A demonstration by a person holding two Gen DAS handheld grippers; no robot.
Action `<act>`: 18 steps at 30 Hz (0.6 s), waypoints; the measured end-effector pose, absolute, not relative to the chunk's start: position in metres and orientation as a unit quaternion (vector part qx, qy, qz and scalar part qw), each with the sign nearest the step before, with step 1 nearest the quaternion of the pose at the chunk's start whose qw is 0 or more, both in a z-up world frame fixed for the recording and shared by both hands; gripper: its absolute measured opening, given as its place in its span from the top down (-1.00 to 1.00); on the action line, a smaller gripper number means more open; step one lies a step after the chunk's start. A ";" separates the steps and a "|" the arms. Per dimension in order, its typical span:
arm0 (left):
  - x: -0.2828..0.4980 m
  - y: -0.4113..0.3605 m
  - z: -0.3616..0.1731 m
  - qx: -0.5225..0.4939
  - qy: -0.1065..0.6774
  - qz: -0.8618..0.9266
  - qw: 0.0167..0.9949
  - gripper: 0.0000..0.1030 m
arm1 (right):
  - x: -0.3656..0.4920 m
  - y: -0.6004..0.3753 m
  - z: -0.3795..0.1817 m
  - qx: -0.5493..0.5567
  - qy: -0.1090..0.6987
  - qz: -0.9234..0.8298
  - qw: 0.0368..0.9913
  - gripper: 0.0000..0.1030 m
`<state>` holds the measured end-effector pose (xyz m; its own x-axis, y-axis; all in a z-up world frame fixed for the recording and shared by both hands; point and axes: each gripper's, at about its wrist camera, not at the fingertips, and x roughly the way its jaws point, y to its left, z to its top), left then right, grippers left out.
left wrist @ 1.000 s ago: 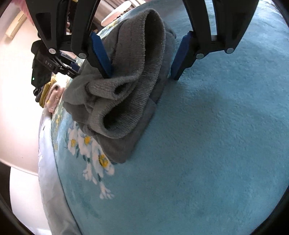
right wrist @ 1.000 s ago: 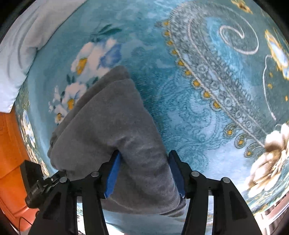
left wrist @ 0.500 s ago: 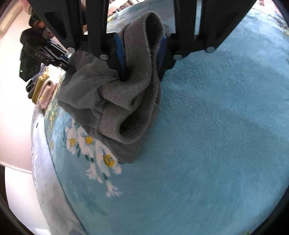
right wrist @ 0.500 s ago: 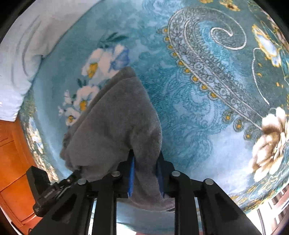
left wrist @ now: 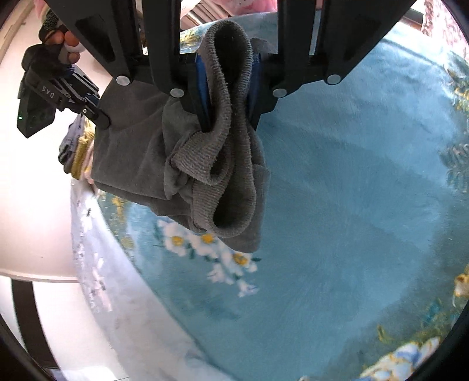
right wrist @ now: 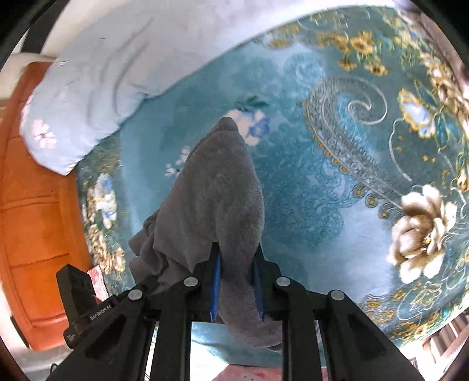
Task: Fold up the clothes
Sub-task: 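Carry the folded sweatpants with both grippers toward the stack of folded clothes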
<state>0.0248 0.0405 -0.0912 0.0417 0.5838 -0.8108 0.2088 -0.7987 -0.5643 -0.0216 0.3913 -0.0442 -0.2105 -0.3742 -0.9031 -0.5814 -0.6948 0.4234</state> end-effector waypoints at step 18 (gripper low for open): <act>0.142 0.149 0.071 -0.580 -0.270 0.759 0.123 0.51 | 0.091 0.484 0.082 -0.526 0.357 0.770 -0.053 0.62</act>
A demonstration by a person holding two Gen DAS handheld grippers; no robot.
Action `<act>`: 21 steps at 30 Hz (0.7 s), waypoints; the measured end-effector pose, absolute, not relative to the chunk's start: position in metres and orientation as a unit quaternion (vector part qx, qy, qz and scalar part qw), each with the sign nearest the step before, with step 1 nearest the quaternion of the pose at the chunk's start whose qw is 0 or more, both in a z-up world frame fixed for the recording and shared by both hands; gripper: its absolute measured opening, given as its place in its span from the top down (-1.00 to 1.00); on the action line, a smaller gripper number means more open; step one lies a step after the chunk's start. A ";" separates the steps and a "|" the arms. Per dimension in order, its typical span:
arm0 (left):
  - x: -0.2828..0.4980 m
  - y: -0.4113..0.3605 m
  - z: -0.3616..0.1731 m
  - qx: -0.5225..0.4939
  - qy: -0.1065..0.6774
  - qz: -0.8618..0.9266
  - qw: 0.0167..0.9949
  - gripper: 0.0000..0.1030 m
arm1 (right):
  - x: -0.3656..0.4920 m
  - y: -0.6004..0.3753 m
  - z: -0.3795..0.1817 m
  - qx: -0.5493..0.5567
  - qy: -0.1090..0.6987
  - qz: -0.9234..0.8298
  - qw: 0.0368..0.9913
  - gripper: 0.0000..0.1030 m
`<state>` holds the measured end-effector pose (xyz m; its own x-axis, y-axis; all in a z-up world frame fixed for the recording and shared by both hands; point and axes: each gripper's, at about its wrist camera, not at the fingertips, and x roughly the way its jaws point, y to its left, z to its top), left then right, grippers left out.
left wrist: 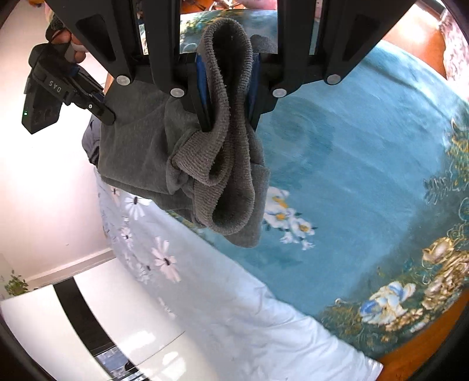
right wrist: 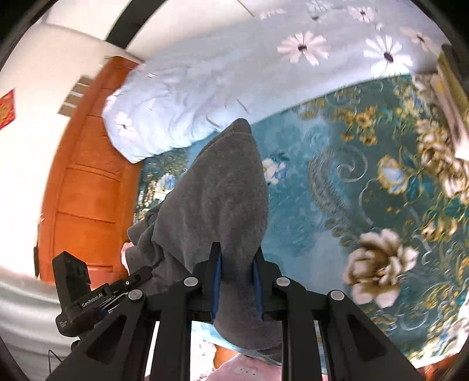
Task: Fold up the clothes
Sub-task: 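Carry the folded sweatpants with both grippers toward the stack of folded clothes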
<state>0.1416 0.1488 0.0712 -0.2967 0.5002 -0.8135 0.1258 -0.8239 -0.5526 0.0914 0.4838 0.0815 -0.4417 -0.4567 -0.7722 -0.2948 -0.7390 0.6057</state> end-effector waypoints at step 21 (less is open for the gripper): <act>0.163 0.299 0.106 -0.582 -0.203 0.753 0.230 0.52 | 0.209 0.603 0.123 0.455 -0.407 -0.791 -0.030 0.63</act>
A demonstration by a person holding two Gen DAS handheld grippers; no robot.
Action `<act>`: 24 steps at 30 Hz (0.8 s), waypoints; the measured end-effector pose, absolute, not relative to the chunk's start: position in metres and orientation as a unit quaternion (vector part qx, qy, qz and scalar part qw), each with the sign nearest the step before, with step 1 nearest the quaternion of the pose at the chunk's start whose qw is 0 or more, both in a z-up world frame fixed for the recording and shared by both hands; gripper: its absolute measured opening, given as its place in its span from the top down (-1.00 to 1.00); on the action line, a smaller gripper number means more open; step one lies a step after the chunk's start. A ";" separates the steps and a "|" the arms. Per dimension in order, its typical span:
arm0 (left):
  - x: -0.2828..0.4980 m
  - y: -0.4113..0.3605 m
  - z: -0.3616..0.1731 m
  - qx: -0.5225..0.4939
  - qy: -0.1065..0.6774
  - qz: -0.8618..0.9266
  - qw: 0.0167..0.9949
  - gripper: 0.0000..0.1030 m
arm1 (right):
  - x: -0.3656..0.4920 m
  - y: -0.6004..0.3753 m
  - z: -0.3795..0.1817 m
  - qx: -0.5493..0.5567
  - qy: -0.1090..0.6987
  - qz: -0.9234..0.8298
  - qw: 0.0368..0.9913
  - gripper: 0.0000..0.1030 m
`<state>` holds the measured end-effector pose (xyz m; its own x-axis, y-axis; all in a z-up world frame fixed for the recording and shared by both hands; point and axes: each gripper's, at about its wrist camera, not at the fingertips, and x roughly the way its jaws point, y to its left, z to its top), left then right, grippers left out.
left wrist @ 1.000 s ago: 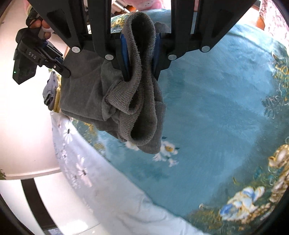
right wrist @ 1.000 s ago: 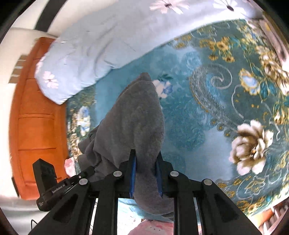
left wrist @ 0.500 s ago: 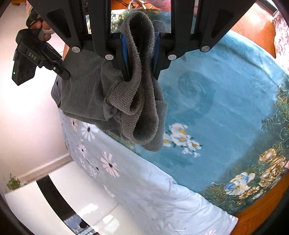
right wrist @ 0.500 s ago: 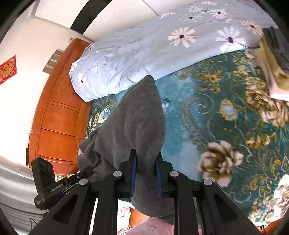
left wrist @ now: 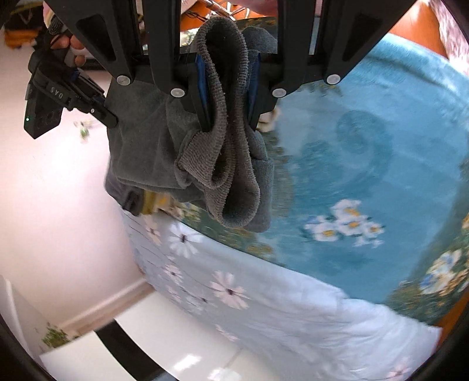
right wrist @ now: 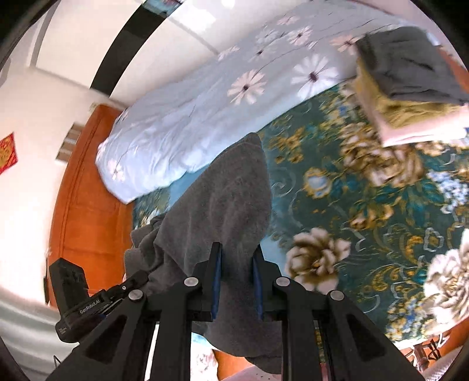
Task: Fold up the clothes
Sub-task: 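Carry the folded sweatpants with both grippers toward the stack of folded clothes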
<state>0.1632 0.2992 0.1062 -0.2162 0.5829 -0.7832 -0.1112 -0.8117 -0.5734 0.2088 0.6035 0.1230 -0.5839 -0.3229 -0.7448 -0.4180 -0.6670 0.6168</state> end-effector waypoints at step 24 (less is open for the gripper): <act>0.128 0.554 0.122 -0.603 -0.097 0.718 0.333 0.56 | 0.293 0.804 0.102 -0.382 0.507 0.764 0.115 0.78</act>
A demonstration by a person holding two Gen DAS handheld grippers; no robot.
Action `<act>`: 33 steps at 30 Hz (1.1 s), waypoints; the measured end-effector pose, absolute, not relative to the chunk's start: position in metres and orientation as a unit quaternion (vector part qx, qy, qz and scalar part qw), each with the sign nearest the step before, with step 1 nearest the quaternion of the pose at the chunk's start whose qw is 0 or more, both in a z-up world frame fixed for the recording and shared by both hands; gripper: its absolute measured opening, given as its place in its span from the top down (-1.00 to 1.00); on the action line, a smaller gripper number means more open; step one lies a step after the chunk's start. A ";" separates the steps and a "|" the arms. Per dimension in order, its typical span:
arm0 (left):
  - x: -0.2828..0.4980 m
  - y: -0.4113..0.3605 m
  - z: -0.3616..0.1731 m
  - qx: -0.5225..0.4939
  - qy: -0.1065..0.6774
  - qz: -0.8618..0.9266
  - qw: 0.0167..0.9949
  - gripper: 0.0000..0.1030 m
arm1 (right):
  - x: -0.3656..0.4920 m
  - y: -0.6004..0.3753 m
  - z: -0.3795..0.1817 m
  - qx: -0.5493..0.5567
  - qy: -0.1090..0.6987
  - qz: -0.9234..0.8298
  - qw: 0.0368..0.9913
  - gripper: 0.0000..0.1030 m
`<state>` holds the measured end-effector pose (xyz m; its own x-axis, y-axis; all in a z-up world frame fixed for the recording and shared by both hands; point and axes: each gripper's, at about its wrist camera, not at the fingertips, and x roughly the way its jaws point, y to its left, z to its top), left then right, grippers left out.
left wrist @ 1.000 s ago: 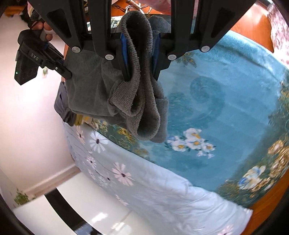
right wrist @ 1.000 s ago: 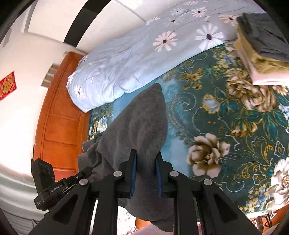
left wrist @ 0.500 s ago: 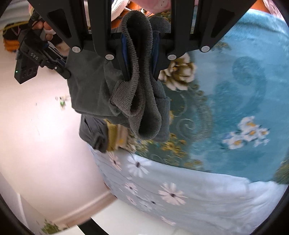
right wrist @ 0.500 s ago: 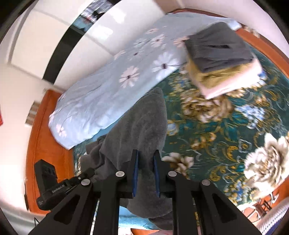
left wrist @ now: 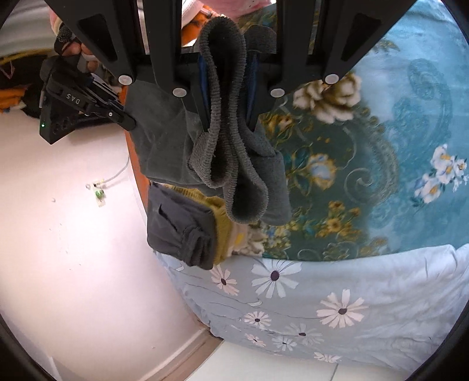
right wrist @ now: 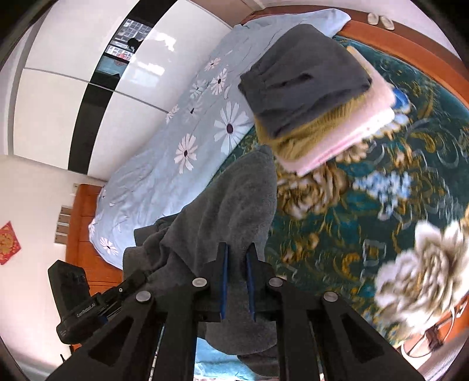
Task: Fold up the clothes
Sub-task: 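Carry the folded sweatpants with both grippers toward the stack of folded clothes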
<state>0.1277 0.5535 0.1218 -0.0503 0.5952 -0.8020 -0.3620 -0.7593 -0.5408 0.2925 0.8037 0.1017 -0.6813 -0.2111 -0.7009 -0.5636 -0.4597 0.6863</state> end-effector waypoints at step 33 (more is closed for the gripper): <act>-0.034 0.837 0.039 -0.646 -0.097 0.715 0.249 0.51 | 0.201 1.136 0.036 -0.403 0.511 0.750 0.116 0.78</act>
<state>-0.0336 0.8368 0.0392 -0.0412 0.4825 -0.8749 -0.2307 -0.8566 -0.4615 0.2007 1.1357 0.0363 -0.6478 -0.2384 -0.7235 -0.5856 -0.4516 0.6731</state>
